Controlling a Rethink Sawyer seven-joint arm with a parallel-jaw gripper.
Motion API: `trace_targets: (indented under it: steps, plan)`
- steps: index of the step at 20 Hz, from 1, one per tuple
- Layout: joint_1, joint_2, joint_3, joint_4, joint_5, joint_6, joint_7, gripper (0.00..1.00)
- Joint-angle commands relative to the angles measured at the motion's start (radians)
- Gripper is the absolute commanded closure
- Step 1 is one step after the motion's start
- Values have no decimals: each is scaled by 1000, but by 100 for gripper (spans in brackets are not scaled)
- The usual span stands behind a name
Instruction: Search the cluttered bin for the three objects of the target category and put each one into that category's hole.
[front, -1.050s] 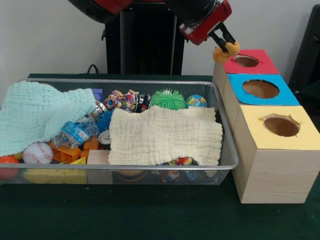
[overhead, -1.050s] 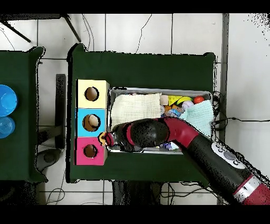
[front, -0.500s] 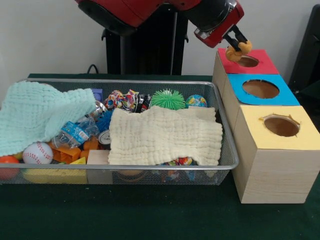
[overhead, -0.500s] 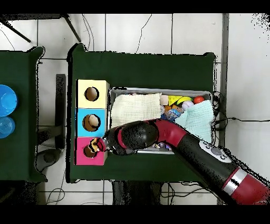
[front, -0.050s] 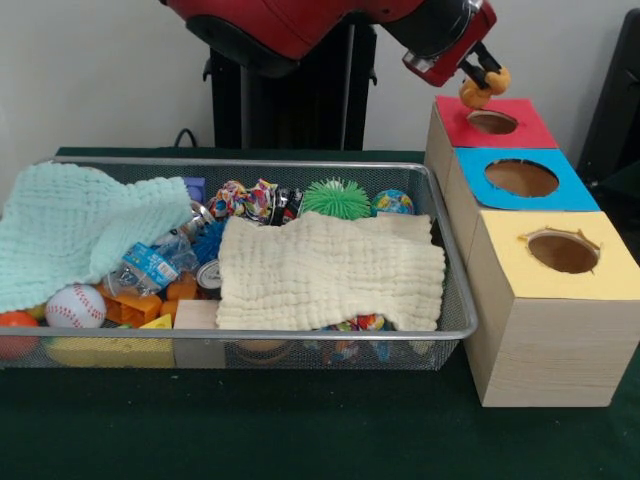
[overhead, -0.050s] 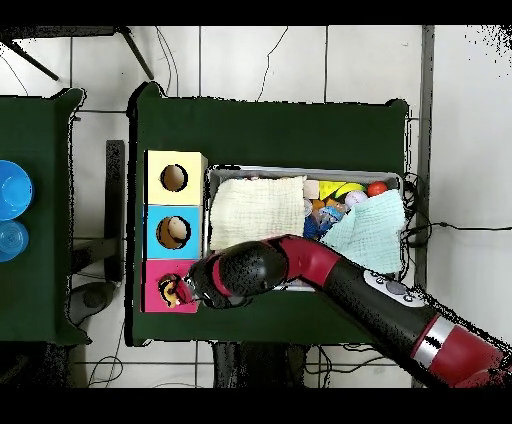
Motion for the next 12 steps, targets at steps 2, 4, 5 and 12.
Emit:
trace_targets:
  steps: [2,4,5,12]
  plan:
    - [5,64,-63,-6,-87,-39,-58,100]
    - [2,72,-57,-10,-103,-66,-56,100]
    - [-2,70,-53,-8,-111,-75,-54,100]
    - [-17,92,-28,-2,-141,-132,-37,100]
